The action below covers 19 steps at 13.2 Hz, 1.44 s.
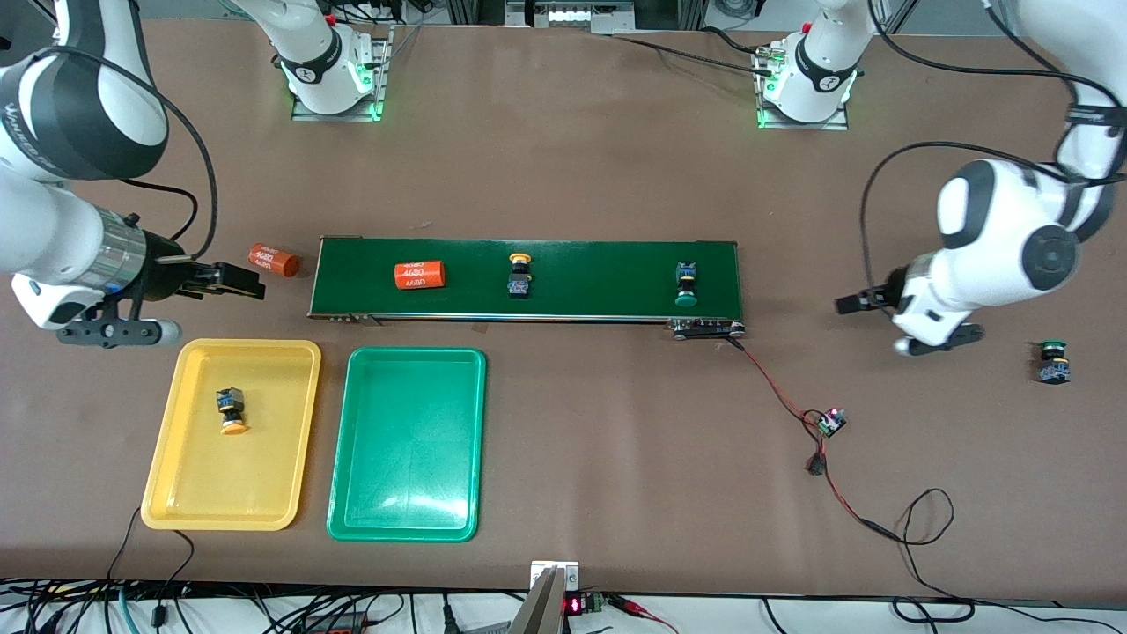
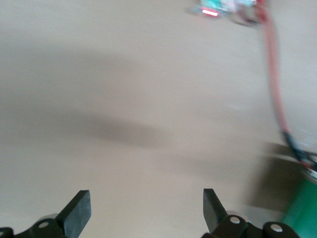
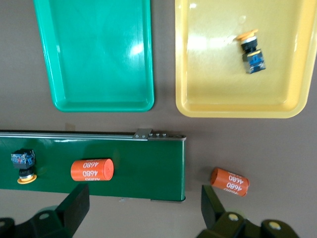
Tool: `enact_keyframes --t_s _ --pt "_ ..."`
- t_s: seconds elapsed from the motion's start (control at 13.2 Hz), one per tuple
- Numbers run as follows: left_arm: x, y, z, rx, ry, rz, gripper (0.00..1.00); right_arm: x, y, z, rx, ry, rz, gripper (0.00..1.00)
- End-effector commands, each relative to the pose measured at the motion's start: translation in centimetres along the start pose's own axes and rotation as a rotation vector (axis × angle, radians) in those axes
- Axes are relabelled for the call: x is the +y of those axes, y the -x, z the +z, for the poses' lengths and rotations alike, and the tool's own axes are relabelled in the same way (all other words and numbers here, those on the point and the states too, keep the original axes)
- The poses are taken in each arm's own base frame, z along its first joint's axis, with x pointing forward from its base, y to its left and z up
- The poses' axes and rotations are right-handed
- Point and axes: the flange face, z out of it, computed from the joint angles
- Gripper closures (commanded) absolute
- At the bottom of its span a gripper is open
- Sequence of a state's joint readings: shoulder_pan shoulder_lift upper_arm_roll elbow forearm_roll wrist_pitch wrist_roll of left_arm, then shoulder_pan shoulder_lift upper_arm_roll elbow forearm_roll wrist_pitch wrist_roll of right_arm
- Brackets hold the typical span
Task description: Sort buttons by color to trays
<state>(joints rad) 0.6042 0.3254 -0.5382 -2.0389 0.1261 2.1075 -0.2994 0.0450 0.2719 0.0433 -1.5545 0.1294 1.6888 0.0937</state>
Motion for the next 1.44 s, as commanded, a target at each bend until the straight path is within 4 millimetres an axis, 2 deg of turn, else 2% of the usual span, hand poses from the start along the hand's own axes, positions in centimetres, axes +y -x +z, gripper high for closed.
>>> enact_keyframes --t_s 0.0,0.23,0.38,0.45,0.53,0.68,0.83,0.91,1.06,1.21,1.36 --pt "-5.5 -2.2 0.9 -0.001 -0.039 0.004 0.00 0.0 1.5 1.7 -0.008 -0.017 -0.027 0.00" --pt "-8.4 -3.8 -0.2 0.036 -0.060 0.082 0.00 0.4 4.6 3.9 0.066 -0.012 -0.032 0.00" --pt "-13.3 -5.8 -0.2 0.058 -0.090 0.124 0.00 -0.3 6.0 5.1 0.097 -0.010 -0.036 0.00" --pt "-15.0 -6.8 0.4 0.061 -0.089 0.149 0.00 -0.8 6.4 5.4 0.119 -0.023 -0.027 0.00" --pt "-16.1 -8.1 0.1 0.095 -0.088 0.189 0.00 -1.8 6.9 6.0 0.131 -0.046 -0.033 0.00" --pt "-17.5 -9.5 -0.4 0.130 -0.077 0.233 0.00 -2.2 7.6 7.2 0.164 -0.062 -0.027 0.00" --pt "-20.5 -11.1 0.4 0.138 -0.071 0.258 0.00 -3.5 8.3 8.3 0.174 -0.070 -0.041 0.00" --pt "-21.2 -11.8 0.5 0.145 -0.068 0.293 0.00 -3.9 8.6 9.1 0.171 -0.077 -0.037 0.00" --pt "-24.1 -13.3 1.9 0.147 -0.055 0.371 0.00 -5.7 8.9 9.7 0.173 -0.076 -0.069 0.00" --pt "-24.8 -14.3 2.6 0.157 -0.045 0.419 0.00 -6.7 9.0 10.3 0.165 -0.075 -0.087 0.00" --pt "-25.4 -14.3 2.8 0.153 -0.053 0.458 0.00 -7.5 8.9 11.7 0.147 -0.076 -0.086 0.00"
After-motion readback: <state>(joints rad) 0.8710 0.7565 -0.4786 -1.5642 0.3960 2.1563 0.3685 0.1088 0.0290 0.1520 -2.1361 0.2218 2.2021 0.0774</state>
